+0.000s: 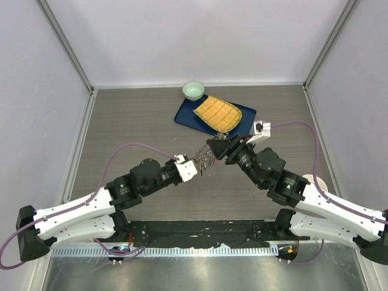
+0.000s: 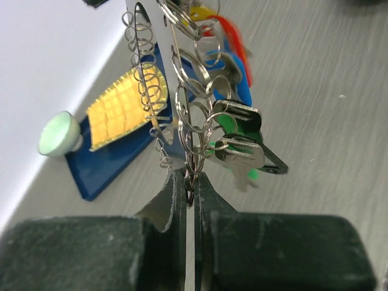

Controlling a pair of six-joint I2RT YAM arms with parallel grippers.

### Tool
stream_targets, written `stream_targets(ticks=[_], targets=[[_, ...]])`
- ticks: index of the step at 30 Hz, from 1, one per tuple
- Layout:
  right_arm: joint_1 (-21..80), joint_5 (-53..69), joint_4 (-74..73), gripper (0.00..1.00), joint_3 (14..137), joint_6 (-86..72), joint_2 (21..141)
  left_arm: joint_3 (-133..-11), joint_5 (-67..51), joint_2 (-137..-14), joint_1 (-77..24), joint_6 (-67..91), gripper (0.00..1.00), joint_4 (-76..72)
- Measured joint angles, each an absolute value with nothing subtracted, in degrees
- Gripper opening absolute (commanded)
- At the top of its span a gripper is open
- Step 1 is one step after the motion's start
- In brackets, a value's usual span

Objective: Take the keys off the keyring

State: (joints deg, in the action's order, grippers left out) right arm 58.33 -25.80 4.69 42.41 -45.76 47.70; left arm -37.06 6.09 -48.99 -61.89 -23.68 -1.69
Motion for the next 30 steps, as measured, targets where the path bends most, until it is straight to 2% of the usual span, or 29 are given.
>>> stream_targets(ticks=[3, 7, 9, 12, 13, 17, 23, 30], targets=[[58.2, -28.0, 1.3, 0.84, 43.9, -41.6, 46.3, -39.7, 6.5, -50.1, -62.2, -17.7, 0.0, 1.6], [57.9, -30.4, -5.2, 0.86, 43.9, -38.9, 42.6, -43.0, 7.8, -52.8, -62.1, -10.1, 0.0, 7.1], [57.8, -30.7, -9.0, 0.82, 44.1, -38.0, 41.2, -45.2, 8.6, -54.5, -62.1, -6.2, 0.0, 10.5], [57.8, -27.4, -12.1, 0.66, 44.1, -34.6, 39.1, -48.4, 9.9, -56.9, -61.5, -0.4, 0.0, 15.2], [57.7, -25.9, -12.3, 0.6, 44.1, -33.5, 38.7, -49.1, 10.1, -57.5, -61.3, 0.9, 0.0, 16.2], [57.7, -16.2, -7.4, 0.48, 41.7, -29.0, 37.9, -53.3, 9.5, -61.0, -59.0, 9.2, 0.0, 21.6], [57.8, -3.9, 2.3, 0.43, 37.6, -28.2, 42.7, -58.2, 4.8, -64.2, -56.2, 17.9, 0.0, 26.7], [57.8, -4.9, 3.9, 0.45, 37.0, -24.3, 44.2, -59.9, -2.6, -64.2, -56.0, 21.7, 0.0, 27.9]])
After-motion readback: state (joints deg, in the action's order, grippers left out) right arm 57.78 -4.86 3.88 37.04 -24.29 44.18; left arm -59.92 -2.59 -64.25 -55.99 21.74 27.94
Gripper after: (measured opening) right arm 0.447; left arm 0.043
